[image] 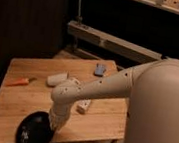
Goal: Drag the ceramic bowl in a circle
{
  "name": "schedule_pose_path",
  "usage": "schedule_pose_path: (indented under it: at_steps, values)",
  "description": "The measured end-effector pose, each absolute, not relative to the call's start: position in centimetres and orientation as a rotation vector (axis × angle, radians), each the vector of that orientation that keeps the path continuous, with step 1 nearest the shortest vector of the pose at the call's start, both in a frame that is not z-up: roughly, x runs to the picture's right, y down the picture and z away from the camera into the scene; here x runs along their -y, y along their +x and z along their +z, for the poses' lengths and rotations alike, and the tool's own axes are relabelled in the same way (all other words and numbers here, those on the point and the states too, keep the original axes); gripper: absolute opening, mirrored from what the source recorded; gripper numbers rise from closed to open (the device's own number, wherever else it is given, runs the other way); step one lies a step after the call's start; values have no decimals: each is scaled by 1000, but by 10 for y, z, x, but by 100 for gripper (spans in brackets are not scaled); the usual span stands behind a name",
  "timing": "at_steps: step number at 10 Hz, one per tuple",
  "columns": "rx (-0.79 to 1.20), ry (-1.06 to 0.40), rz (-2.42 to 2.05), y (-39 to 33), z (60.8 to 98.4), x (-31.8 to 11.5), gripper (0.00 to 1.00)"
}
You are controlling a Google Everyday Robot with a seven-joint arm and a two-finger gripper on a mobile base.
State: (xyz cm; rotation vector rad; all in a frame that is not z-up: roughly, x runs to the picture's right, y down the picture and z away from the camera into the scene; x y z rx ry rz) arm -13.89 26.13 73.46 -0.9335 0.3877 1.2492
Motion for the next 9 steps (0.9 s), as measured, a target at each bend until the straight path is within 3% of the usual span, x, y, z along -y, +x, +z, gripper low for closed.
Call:
schedule_pose_path:
  at_steps: [6,9]
  values:
    - [-338,-884,1377,-111,787,-196,0]
    - [-366,-840,1464,-67,789,-197,0]
